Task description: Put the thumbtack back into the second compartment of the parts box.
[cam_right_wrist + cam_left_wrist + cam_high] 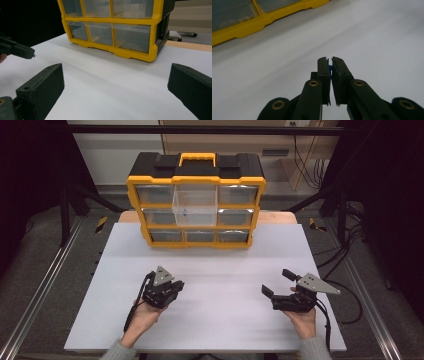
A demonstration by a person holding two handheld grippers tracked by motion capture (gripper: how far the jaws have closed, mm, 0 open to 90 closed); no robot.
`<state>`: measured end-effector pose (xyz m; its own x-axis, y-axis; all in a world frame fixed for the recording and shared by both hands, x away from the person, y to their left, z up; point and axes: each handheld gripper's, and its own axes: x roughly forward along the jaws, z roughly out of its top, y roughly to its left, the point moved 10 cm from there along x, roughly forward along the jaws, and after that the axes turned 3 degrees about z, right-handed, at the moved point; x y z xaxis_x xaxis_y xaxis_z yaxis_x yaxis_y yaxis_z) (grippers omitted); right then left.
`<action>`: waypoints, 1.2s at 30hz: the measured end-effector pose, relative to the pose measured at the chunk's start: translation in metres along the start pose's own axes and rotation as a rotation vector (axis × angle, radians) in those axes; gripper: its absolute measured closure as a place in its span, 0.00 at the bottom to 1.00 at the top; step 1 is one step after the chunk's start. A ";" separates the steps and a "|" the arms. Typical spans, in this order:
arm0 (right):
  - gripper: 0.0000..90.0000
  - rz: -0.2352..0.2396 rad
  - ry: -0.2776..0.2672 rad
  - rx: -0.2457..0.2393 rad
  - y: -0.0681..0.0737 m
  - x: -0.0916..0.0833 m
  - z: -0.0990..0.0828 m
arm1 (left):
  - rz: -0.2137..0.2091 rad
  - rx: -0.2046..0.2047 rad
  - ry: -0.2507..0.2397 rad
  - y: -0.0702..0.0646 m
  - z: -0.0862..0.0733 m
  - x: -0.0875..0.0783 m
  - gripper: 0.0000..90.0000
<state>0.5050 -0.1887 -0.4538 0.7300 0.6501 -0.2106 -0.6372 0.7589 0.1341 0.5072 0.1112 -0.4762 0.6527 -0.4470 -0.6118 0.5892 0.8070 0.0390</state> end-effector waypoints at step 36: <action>0.01 -0.004 0.002 -0.002 -0.001 0.000 -0.001 | 0.005 0.026 -0.122 0.015 0.058 -0.036 0.93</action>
<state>0.5057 -0.1892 -0.4547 0.7320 0.6473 -0.2125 -0.6350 0.7612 0.1316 0.5203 0.1173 -0.4079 0.7076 -0.4879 -0.5112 0.5970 0.7998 0.0630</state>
